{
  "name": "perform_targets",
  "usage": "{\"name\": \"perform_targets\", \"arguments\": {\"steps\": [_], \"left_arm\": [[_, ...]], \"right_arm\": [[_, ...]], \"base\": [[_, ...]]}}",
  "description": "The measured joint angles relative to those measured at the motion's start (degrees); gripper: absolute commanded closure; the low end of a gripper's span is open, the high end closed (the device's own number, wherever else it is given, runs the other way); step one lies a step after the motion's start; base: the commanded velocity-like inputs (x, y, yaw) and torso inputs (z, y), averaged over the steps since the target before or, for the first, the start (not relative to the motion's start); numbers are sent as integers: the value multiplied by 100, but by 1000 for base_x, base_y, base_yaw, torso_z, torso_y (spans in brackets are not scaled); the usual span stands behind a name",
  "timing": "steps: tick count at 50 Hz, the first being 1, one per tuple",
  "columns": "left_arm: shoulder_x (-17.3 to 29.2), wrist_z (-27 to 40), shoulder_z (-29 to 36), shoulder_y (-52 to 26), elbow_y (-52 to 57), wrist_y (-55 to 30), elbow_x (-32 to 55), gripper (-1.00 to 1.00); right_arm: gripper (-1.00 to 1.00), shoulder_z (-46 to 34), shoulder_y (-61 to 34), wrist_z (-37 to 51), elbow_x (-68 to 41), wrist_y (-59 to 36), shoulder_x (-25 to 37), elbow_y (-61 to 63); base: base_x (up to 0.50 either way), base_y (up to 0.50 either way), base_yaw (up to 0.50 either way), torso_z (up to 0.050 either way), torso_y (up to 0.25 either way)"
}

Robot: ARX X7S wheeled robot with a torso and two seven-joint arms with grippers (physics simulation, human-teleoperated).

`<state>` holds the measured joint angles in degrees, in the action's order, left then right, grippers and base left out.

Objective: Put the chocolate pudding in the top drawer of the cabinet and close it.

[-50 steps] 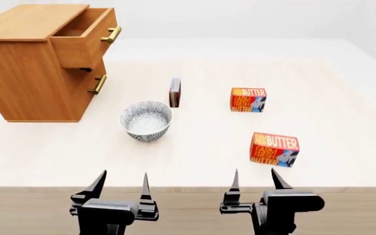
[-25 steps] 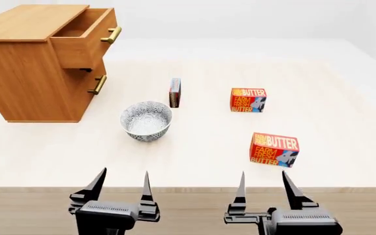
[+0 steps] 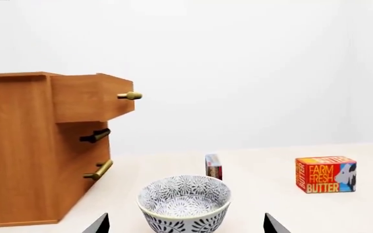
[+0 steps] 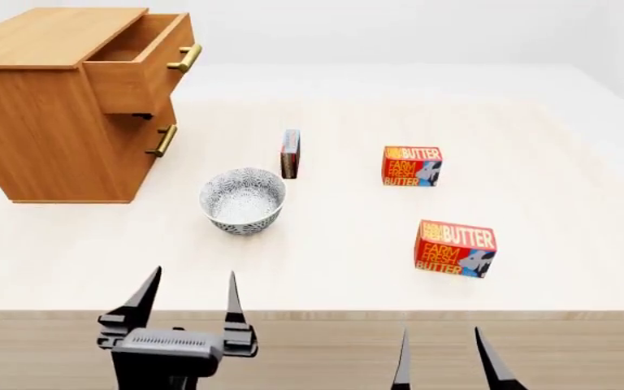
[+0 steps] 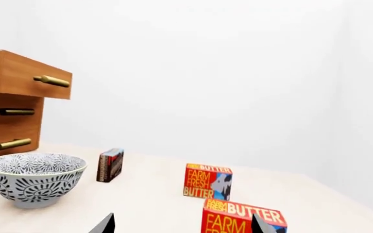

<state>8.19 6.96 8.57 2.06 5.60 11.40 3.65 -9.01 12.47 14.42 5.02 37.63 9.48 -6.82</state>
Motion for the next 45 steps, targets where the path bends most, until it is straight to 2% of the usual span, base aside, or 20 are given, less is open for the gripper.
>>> {"name": "perform_targets", "arguments": {"steps": [7,22,45], "left_arm": [[36,71,15,-22,64,-85,-15,-100],[104,183,56,-36,70,-63,-34,-100],[269,187,216,-120,344,-523,22,-100]], "right_arm": [[-100,-21,8,77,110,145,28,-92],[-100,-113,-51,148,243,188,61,-211],[-100,-297,-72,102,67,259,151,-276]], "base": [[0,80,0,0,0],[0,491,0,0,0],[0,6,0,0,0]]}}
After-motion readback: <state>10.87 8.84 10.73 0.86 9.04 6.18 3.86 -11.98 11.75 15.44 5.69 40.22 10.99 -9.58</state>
